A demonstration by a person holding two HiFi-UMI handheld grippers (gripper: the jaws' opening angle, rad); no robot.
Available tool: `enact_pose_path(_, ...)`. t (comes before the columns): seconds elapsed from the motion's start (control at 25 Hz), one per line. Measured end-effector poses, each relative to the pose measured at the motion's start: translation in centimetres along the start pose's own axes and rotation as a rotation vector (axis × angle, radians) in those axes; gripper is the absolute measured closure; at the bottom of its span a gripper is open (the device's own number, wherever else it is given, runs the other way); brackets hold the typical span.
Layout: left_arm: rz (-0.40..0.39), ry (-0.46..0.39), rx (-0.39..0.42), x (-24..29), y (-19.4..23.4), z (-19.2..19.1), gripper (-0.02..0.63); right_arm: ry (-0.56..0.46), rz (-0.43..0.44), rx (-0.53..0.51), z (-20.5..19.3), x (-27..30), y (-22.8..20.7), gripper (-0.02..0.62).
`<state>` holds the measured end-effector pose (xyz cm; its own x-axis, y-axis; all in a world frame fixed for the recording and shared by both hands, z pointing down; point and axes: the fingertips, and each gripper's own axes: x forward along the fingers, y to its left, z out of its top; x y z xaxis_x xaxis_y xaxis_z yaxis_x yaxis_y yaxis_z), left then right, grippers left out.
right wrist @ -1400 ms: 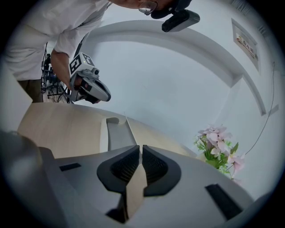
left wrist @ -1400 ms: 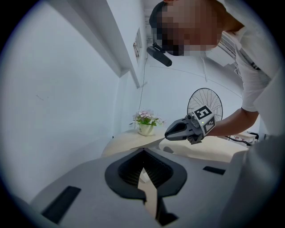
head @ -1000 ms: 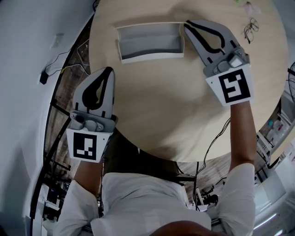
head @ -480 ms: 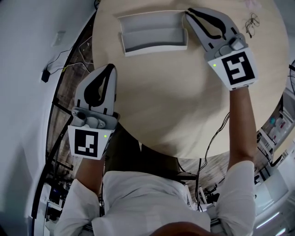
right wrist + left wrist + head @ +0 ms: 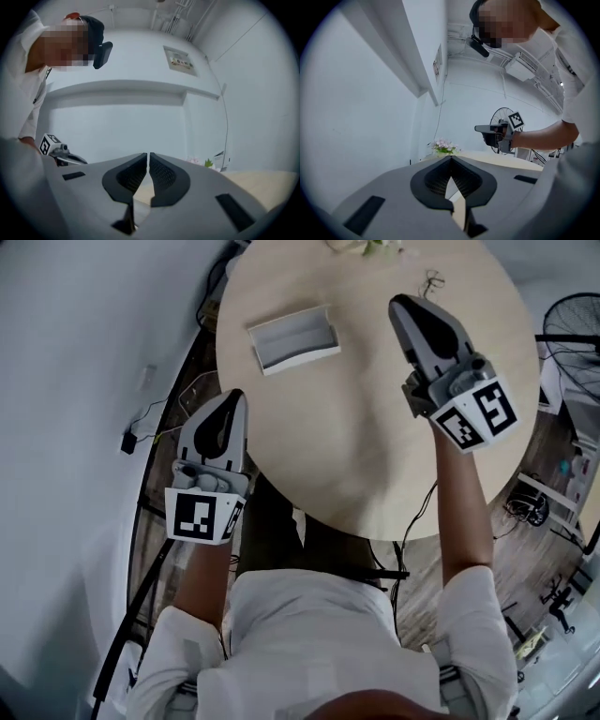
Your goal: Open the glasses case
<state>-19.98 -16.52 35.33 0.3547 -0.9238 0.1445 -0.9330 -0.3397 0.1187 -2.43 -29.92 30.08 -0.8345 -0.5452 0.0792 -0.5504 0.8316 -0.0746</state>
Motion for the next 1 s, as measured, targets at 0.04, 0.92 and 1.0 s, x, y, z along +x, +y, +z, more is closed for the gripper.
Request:
enact_pose_path(0.04, -0.013, -0.012, 0.003, -0.2, -0.1, 1.4, 0.594, -0.047, -0.026, 0.011, 2.0, -1.1, 0.8, 0.561)
enact_pose_path(0.92, -0.067, -0.152, 0.026, -16.3, -17.3, 13.9, 0.594, -0.194, -0.207, 0.071, 9.1, -30.7, 15.4, 0.565)
enact_pose_path(1.0, -0.042, -0.145, 0.062, -17.8, -18.6, 13.3, 0.594, -0.191, -0.238, 0.078, 7.9, -33.7, 15.5, 0.565)
